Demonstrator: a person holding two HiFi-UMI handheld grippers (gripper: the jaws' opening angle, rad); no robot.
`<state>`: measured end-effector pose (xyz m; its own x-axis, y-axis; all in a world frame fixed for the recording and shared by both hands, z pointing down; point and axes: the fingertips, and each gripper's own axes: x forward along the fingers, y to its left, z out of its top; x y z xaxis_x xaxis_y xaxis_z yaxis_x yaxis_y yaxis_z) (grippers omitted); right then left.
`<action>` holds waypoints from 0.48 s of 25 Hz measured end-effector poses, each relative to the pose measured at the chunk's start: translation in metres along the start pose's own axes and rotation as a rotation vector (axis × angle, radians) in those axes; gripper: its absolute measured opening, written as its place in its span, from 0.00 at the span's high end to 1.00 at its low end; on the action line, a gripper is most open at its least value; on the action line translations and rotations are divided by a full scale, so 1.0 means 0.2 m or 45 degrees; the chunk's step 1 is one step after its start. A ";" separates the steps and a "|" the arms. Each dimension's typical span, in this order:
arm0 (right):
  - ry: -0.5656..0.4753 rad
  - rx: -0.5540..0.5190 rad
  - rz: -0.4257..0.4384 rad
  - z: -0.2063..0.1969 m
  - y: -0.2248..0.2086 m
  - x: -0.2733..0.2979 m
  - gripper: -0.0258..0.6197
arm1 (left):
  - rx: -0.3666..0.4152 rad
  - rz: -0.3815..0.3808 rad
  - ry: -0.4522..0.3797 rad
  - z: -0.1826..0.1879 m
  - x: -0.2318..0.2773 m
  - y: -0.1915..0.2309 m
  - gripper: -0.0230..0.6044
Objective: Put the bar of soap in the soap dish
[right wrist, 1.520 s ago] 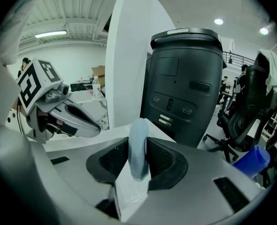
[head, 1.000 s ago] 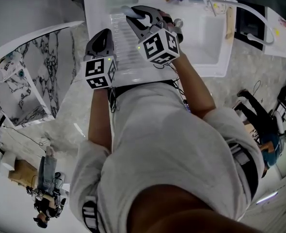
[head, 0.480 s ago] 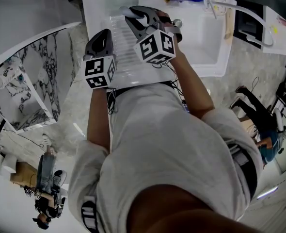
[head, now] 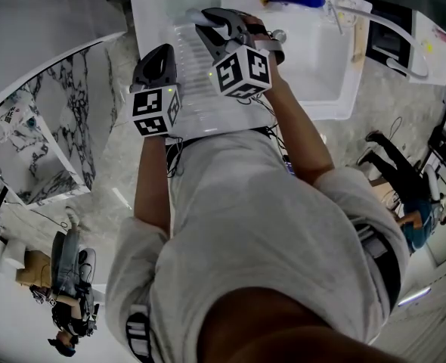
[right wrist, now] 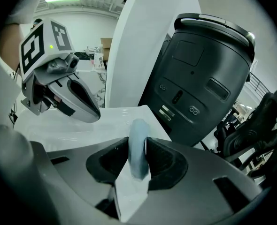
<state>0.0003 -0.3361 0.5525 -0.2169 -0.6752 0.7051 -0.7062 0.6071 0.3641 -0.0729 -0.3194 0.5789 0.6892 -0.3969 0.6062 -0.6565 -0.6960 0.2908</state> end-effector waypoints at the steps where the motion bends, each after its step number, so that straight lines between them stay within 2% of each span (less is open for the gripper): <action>1: 0.004 -0.007 0.000 0.00 0.00 0.01 0.78 | -0.002 -0.001 0.003 0.00 0.00 0.00 0.93; 12: 0.053 -0.092 0.029 0.00 0.00 0.10 0.78 | -0.014 -0.008 0.018 0.00 0.01 0.05 0.93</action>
<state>-0.0050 -0.3497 0.5661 -0.2027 -0.6438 0.7379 -0.6507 0.6516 0.3898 -0.0771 -0.3263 0.5839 0.6889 -0.3841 0.6148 -0.6556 -0.6919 0.3023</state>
